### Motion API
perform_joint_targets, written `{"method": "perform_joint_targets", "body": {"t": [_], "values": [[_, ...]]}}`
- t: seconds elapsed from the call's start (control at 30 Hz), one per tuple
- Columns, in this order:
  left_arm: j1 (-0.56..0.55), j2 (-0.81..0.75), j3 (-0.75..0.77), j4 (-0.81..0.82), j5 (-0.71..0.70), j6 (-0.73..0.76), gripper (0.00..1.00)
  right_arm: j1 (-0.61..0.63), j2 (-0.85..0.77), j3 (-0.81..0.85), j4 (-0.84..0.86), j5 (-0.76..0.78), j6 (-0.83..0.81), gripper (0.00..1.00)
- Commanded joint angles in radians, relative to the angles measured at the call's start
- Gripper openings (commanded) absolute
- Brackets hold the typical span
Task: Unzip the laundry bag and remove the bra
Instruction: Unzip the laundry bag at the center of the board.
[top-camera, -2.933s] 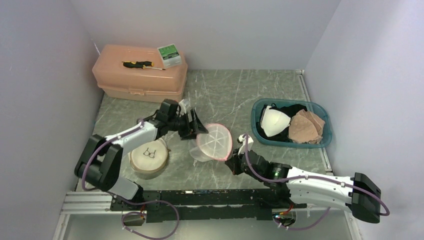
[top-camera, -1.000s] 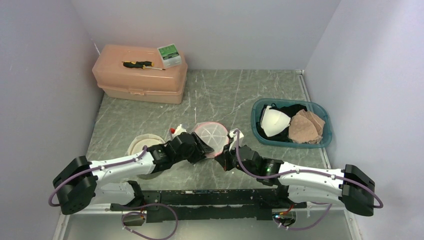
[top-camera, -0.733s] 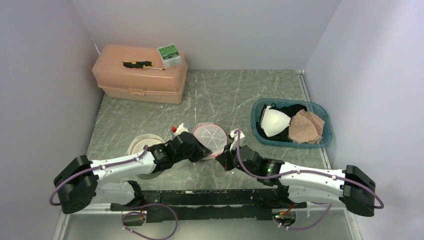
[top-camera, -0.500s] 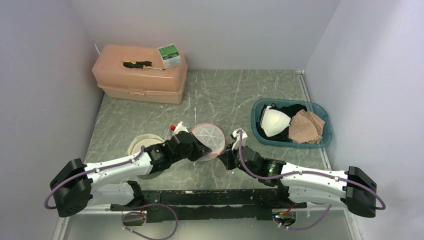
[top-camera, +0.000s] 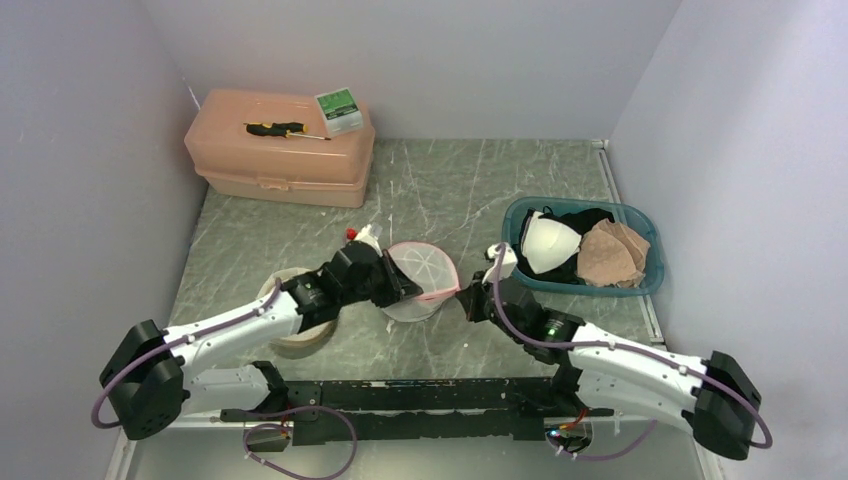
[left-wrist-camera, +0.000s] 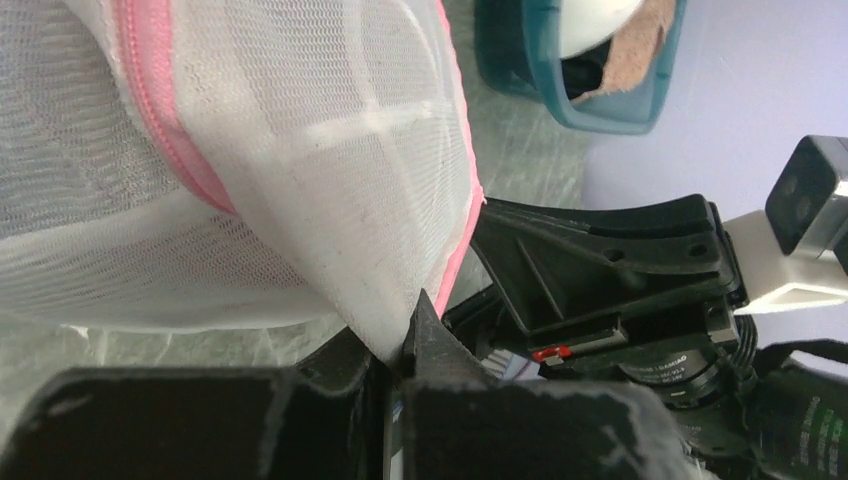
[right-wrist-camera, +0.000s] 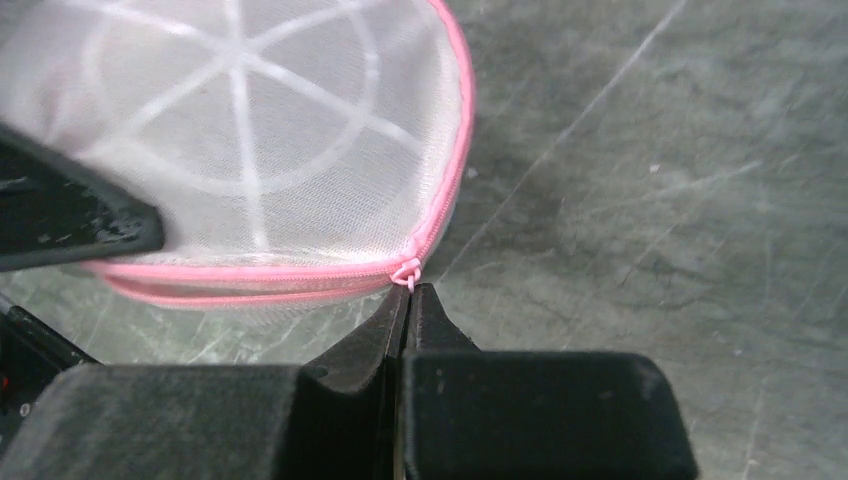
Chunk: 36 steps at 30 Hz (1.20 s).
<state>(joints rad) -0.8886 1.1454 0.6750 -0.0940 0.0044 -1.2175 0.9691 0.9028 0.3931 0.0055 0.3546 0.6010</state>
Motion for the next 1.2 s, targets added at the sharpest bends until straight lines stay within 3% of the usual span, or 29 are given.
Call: {"method": "perform_joint_targets", "body": {"t": [0.0, 0.07, 0.33, 0.43, 0.57, 0.67, 0.77, 0.83, 0.9, 0.93, 1.03, 1.17], "values": [[0.094, 0.040, 0.116, 0.038, 0.255, 0.268, 0.04, -0.016, -0.142, 0.021, -0.030, 0.014, -0.097, 0.00], [0.147, 0.080, 0.207, -0.012, 0.392, 0.378, 0.04, 0.005, -0.208, 0.065, -0.080, 0.028, -0.148, 0.00], [0.218, 0.258, 0.526, -0.134, 0.632, 0.676, 0.03, 0.108, -0.298, 0.145, -0.203, 0.015, -0.200, 0.00], [0.255, 0.317, 0.459, -0.043, 0.748, 0.689, 0.03, 0.119, -0.310, 0.108, -0.188, -0.008, -0.170, 0.00], [0.288, 0.382, 0.258, 0.294, 0.883, 0.606, 0.09, 0.131, -0.304, 0.021, -0.112, -0.048, -0.118, 0.00], [0.292, 0.427, 0.182, 0.372, 0.834, 0.601, 0.17, 0.137, -0.271, -0.046, -0.028, -0.078, -0.079, 0.00], [0.292, 0.382, 0.120, 0.403, 0.711, 0.548, 0.37, 0.144, -0.226, -0.087, 0.026, -0.069, -0.051, 0.00], [0.292, 0.297, 0.059, 0.437, 0.607, 0.465, 0.60, 0.145, -0.215, -0.100, 0.046, -0.055, -0.042, 0.00], [0.291, 0.198, 0.010, 0.414, 0.529, 0.379, 0.75, 0.146, -0.209, -0.104, 0.051, -0.036, -0.037, 0.00], [0.289, 0.149, -0.007, 0.377, 0.487, 0.342, 0.92, 0.147, -0.205, -0.103, 0.050, -0.025, -0.037, 0.00], [0.242, 0.012, -0.060, 0.258, 0.355, 0.216, 0.94, 0.147, -0.190, -0.096, 0.052, 0.003, -0.043, 0.00], [0.065, -0.103, -0.126, 0.195, 0.106, -0.004, 0.94, 0.147, -0.157, -0.091, 0.073, 0.037, -0.030, 0.00]]}}
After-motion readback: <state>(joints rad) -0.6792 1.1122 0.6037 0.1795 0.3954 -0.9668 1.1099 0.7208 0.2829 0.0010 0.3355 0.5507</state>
